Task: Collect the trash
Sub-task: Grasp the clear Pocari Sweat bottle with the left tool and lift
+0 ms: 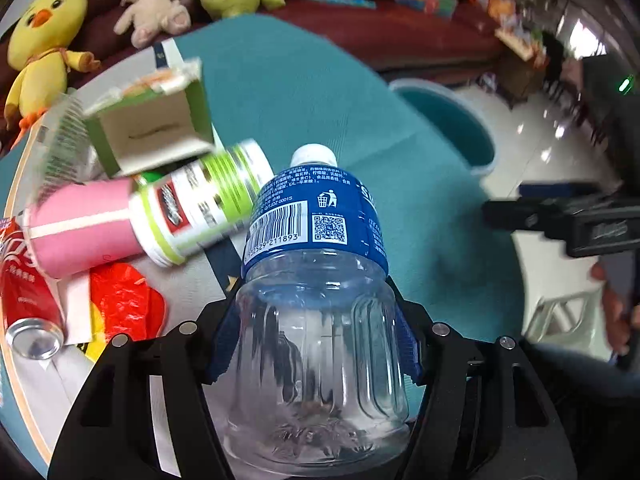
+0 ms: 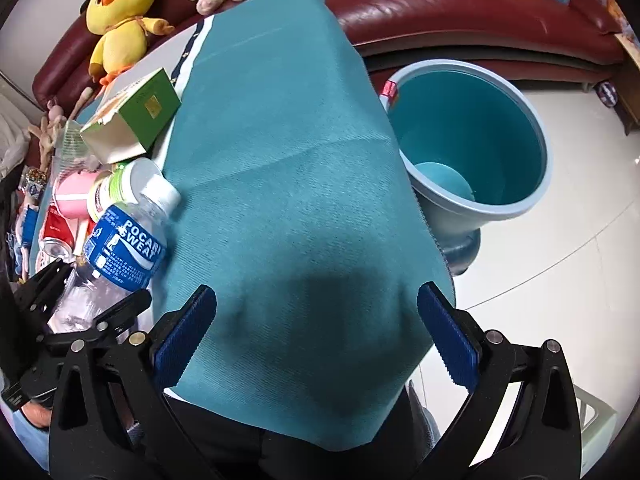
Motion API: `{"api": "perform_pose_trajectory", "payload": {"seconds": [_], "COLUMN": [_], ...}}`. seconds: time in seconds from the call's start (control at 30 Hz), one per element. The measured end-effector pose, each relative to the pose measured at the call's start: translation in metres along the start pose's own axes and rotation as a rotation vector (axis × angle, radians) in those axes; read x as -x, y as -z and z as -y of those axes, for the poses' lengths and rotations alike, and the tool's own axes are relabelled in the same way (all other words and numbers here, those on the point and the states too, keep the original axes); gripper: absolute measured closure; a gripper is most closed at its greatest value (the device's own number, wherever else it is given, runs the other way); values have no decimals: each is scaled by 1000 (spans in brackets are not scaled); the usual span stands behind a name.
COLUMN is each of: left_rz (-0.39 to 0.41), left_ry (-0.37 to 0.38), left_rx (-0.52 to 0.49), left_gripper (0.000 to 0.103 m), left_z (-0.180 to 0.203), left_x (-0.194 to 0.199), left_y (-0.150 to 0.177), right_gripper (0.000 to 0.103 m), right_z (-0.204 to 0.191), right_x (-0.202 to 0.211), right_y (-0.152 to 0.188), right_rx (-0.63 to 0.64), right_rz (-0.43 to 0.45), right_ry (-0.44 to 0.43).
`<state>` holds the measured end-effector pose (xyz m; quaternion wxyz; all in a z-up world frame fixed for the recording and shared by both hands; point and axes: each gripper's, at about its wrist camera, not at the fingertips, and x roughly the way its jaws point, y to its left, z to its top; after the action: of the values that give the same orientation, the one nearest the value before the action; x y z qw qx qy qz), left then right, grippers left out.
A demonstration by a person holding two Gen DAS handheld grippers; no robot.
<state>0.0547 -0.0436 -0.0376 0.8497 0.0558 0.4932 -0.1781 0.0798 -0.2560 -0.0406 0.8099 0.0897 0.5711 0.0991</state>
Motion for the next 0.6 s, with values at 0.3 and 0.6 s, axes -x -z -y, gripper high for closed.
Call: {"api": "perform_pose_trajectory", "payload": {"seconds": [0.3, 0.6], "left_rz": [-6, -106], "left_ry": [14, -5], "left_rx": [9, -4], "left_gripper": [37, 26], "left_z": [-13, -18], "left_x": [4, -28], "left_y": [4, -2], "right_gripper": [6, 6], "right_z": [-9, -11], "right_x": [6, -1], "right_y": [-14, -15], "right_rx": [-1, 6], "right_rz": [20, -11], "right_ry": [-15, -2]}}
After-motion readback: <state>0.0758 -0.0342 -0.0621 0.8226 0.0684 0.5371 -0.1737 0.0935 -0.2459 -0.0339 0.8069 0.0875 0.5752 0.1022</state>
